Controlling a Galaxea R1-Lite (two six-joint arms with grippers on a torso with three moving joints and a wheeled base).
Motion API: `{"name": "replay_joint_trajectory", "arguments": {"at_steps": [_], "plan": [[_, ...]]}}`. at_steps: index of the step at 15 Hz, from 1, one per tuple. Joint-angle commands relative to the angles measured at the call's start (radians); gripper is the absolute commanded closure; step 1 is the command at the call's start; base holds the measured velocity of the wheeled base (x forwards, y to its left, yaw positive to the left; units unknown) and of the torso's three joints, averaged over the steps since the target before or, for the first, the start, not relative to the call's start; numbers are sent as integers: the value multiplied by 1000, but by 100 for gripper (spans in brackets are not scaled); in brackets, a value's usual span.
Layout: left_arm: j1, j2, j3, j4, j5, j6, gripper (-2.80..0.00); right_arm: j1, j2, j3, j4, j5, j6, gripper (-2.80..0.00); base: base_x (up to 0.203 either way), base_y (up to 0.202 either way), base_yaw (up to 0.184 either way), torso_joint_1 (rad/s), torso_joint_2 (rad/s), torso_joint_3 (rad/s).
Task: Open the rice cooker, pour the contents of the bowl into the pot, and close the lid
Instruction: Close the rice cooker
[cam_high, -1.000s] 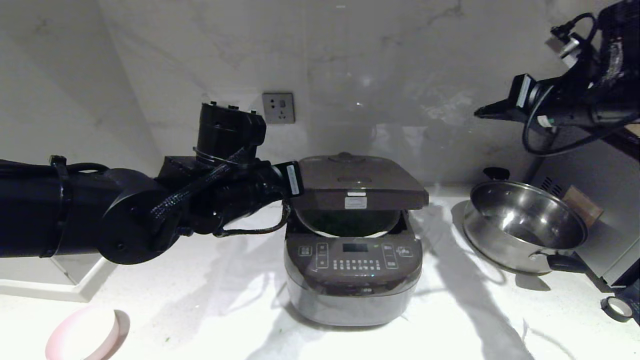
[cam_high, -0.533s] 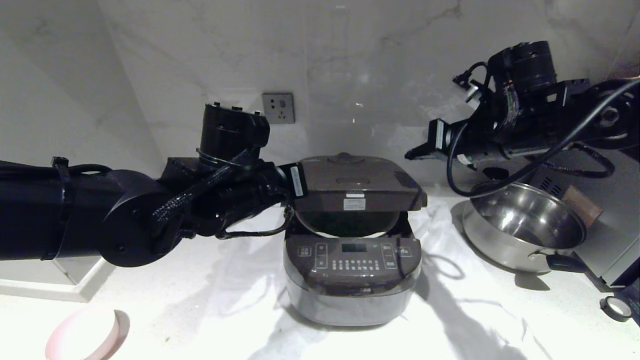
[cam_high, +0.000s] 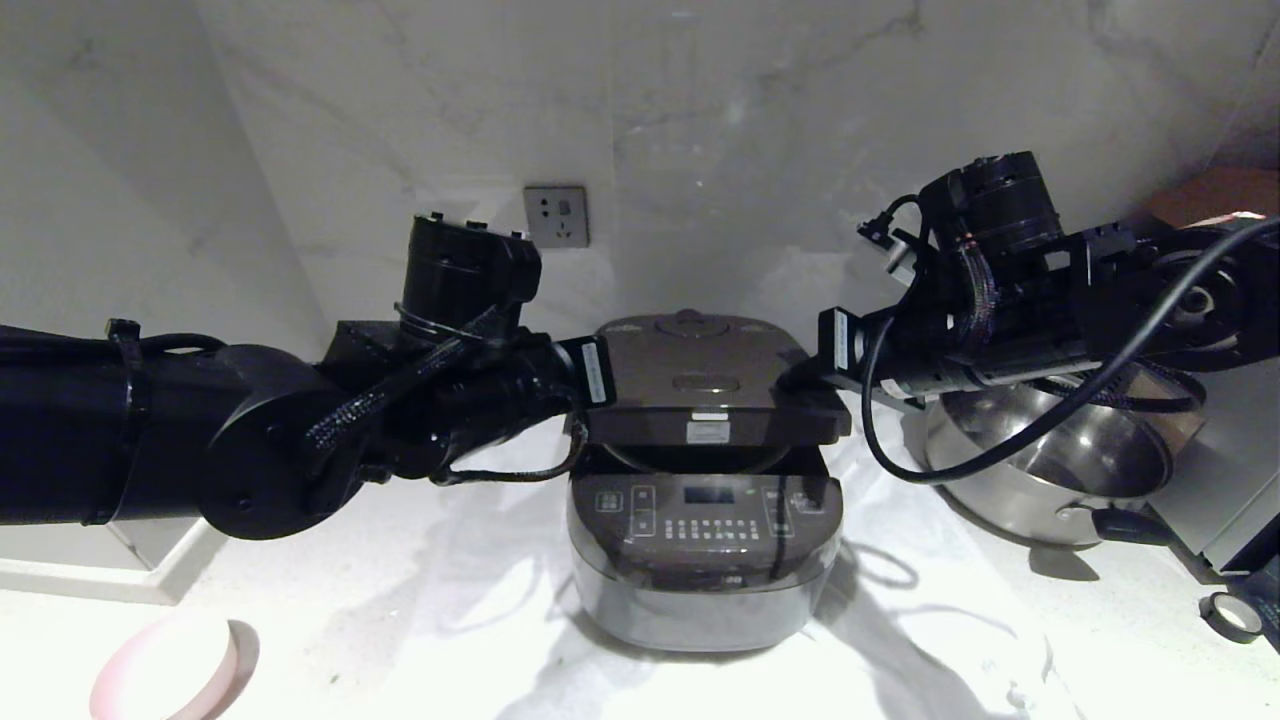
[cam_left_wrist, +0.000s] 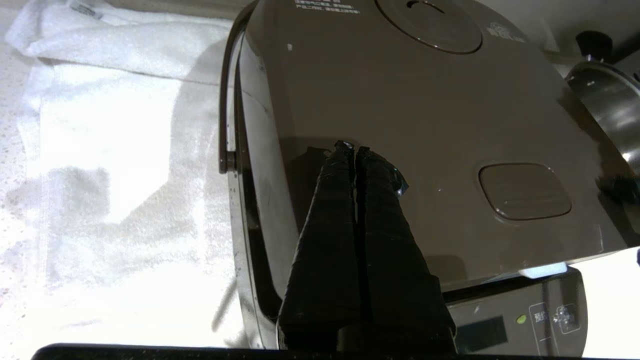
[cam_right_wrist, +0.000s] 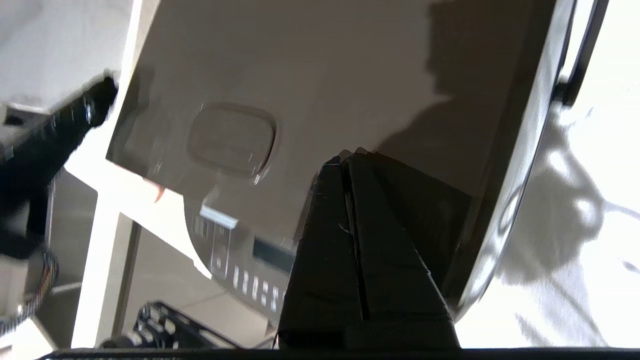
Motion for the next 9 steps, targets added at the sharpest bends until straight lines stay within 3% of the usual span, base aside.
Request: {"name": "replay_joint_trajectory", "arguments": {"at_steps": [1, 6, 7, 9], "plan": [[-7, -3, 2, -3, 3, -3, 0, 9, -31, 33, 4, 2, 21, 0, 0, 0, 0, 0, 0, 0], [-44, -20, 7, 2, 5, 15, 0, -5, -19, 67, -44, 0, 31, 0, 0, 0, 0, 0, 0, 0], [-52, -26, 9, 6, 4, 45, 0, -7, -19, 68, -44, 0, 31, 0, 0, 0, 0, 0, 0, 0], [-66, -32, 50, 5, -4, 175, 0, -10, -16, 72, -44, 2, 31, 0, 0, 0, 0, 0, 0, 0]]}}
